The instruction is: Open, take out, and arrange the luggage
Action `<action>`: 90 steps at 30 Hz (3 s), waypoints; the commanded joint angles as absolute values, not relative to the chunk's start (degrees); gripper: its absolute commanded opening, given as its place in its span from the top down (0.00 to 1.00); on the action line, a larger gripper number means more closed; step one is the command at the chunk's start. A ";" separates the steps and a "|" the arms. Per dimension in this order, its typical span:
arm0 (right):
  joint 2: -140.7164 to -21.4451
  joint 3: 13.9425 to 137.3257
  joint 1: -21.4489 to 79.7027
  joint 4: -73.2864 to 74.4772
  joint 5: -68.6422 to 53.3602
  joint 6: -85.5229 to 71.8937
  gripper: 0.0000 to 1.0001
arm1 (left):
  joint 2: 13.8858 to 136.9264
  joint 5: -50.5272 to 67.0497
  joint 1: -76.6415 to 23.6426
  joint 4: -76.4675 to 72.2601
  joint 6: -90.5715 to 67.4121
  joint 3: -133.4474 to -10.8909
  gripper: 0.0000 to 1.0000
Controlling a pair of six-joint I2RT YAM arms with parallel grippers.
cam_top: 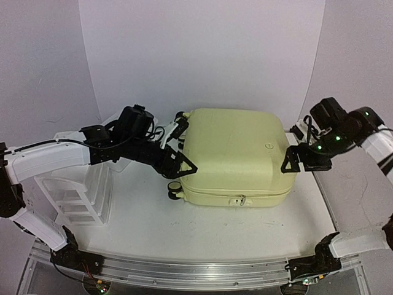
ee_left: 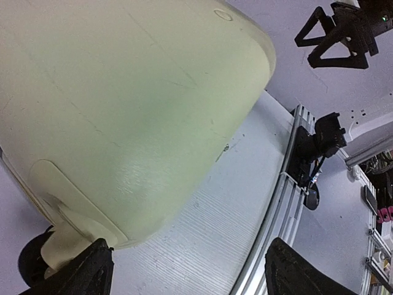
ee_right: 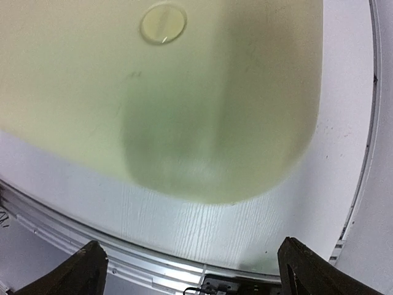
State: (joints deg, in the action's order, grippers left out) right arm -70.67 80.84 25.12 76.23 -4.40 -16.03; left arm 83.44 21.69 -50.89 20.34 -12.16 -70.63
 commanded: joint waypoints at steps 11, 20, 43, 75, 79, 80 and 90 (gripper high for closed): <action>-59.49 49.03 57.32 33.02 10.21 -25.81 0.02 | 83.59 12.90 -51.59 32.90 5.65 -76.35 0.07; -65.70 38.50 58.46 8.73 20.45 -34.21 0.23 | 81.43 16.65 -51.60 28.37 -2.64 -72.62 0.11; -70.79 35.48 58.93 10.95 24.36 -41.13 0.71 | 80.42 18.02 -51.59 25.84 -4.57 -71.22 0.11; -71.95 27.84 56.75 -4.07 10.12 -44.65 0.57 | 77.69 18.45 -51.59 25.75 -5.23 -70.42 0.11; -67.76 27.04 57.72 -12.75 -1.36 -36.14 0.44 | 77.32 17.82 -51.59 25.75 -5.12 -69.82 0.10; -65.91 27.12 57.70 -13.28 -1.46 -35.89 0.40 | 77.26 17.64 -51.64 25.75 -5.10 -69.65 0.10; -58.45 31.50 57.73 12.22 17.46 -42.60 0.54 | 77.16 17.07 -51.60 25.75 -4.83 -69.69 0.09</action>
State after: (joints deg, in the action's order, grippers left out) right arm -59.68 29.82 57.78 1.28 8.29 -39.66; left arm 79.00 17.72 -51.75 27.94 -4.64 -69.49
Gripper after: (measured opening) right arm 0.479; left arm 0.906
